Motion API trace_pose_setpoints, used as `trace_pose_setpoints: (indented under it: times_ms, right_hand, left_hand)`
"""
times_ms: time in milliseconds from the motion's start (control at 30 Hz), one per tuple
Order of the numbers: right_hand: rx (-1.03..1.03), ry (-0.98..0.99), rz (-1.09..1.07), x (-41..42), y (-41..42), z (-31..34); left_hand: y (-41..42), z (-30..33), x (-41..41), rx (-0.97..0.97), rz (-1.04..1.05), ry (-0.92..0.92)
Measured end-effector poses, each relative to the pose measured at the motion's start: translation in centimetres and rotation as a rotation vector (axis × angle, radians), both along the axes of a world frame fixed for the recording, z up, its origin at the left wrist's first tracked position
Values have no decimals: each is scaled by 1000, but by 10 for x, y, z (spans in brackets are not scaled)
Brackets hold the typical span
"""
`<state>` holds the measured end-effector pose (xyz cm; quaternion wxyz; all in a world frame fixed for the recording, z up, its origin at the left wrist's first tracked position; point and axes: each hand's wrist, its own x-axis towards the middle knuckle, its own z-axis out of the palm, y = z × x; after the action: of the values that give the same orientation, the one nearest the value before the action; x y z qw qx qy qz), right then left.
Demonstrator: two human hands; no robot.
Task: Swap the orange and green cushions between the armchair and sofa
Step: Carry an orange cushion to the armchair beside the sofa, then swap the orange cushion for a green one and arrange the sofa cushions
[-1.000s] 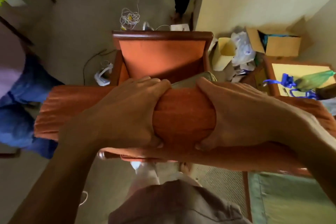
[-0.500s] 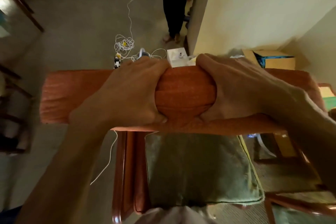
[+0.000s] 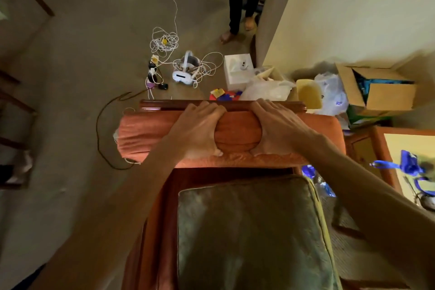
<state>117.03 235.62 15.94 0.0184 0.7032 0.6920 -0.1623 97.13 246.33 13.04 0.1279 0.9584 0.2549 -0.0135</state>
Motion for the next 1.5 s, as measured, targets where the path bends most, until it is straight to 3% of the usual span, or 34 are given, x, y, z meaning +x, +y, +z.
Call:
trace_pose_setpoints:
  times_ms: [167,333,500,667,867,1000,1100,1167,1233,1300,1367,1433,1500]
  right_hand:
    - [-107,48,-95,13,18,-122]
    - [-17,51,-278,12,36,-192]
    - [-92,-23,-246,24,53,-192]
    - [-92,-84,-186,-36,49,-191]
    - [-12,-101,-376,63,-24,-187]
    - [-79,-82,-431,75,-32,-184]
    - [-121,-41,-450,73,-29,-182]
    - [-81,8,-498,62,-34,-178]
    - [129,-13,-509,35,-46,-174]
    - [316,-30,-435,1,-60,-179]
    - [194,8,-301,-18,-69,-195]
    - [-177,13,-268,-12,-72,-225]
    - [-578,23,-347,8,-71,-250]
  left_hand:
    - [20,-112,15,-127,69,148]
    - [55,-166,27,-130,154,198]
    - [63,-169,30,-107,144,196]
    - [17,-179,37,89,162,35]
    - [63,-176,-62,79,353,194]
    - [69,-168,-58,-8,403,246]
    - [62,-162,-55,-61,496,161]
    - [41,-158,-56,-40,574,-21]
    - [1,-158,-53,32,529,-283]
    - [-43,-169,-48,-37,375,-375]
    - [-70,-189,-38,-303,231,-165]
    - [-74,-220,-25,-566,208,218]
    - [-69,-256,-13,-748,214,477]
